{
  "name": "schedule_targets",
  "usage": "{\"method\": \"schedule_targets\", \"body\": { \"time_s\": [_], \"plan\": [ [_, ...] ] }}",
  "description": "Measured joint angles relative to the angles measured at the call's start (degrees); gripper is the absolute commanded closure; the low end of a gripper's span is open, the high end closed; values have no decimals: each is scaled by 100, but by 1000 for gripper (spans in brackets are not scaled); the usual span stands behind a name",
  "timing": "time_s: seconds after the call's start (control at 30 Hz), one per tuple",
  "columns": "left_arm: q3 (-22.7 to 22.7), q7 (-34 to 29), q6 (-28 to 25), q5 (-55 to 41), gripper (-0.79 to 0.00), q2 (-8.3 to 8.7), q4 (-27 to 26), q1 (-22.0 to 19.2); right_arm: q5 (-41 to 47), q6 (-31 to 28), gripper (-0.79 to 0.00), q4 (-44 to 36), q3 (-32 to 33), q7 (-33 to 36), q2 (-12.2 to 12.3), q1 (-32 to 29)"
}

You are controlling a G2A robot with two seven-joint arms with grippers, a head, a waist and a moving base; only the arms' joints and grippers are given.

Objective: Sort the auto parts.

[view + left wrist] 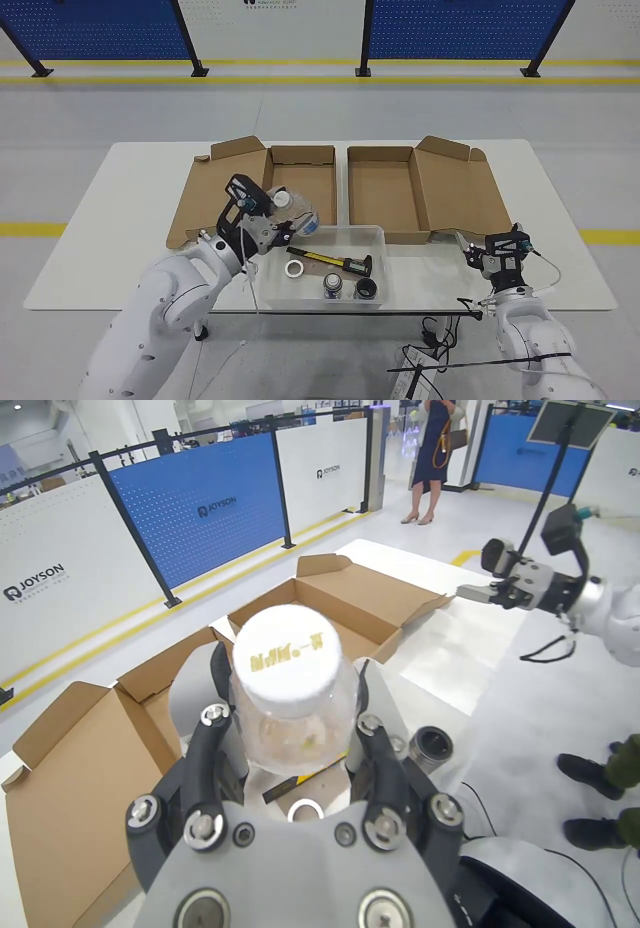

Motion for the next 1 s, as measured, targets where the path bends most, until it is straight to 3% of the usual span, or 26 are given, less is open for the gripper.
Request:
{"method": "schedule_targets", "body": {
  "time_s": [0.3, 0.57, 1.0],
  "plan": [
    [467, 313, 302, 428, 0, -117, 988, -608, 0, 0, -785, 0, 0, 0, 0, 0],
    [684, 374, 388, 596, 0, -193, 1468, -970, 0, 0, -785, 0, 0, 0, 0, 0],
    [1291, 553, 801, 737, 0, -443, 2896, -1776, 0, 0, -785, 0, 0, 0, 0, 0]
  ]
}}
